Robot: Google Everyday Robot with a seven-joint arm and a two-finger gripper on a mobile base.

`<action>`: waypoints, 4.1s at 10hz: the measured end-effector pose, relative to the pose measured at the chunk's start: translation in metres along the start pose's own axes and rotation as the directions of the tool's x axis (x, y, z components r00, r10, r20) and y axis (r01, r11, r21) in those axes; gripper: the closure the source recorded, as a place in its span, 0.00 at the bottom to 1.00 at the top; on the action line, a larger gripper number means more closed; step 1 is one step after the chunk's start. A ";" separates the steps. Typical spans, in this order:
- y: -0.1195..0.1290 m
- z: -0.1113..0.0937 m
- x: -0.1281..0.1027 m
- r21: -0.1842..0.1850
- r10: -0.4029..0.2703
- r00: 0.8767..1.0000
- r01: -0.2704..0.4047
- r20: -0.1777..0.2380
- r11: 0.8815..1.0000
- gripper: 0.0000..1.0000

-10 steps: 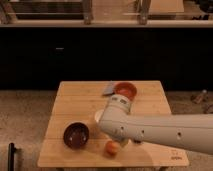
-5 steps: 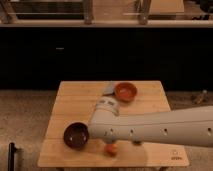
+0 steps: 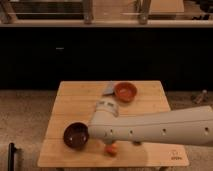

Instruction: Place apple in purple bowl

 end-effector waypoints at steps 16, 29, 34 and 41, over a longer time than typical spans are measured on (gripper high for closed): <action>0.025 0.033 0.011 0.039 -0.002 0.983 -0.005 0.183 0.999 0.20; 0.027 0.096 0.010 0.006 -0.004 0.968 0.003 0.253 1.000 0.50; 0.030 0.101 0.010 -0.002 0.005 0.966 -0.004 0.259 1.000 0.99; 0.039 0.068 0.018 0.038 0.007 0.973 -0.016 0.229 0.999 1.00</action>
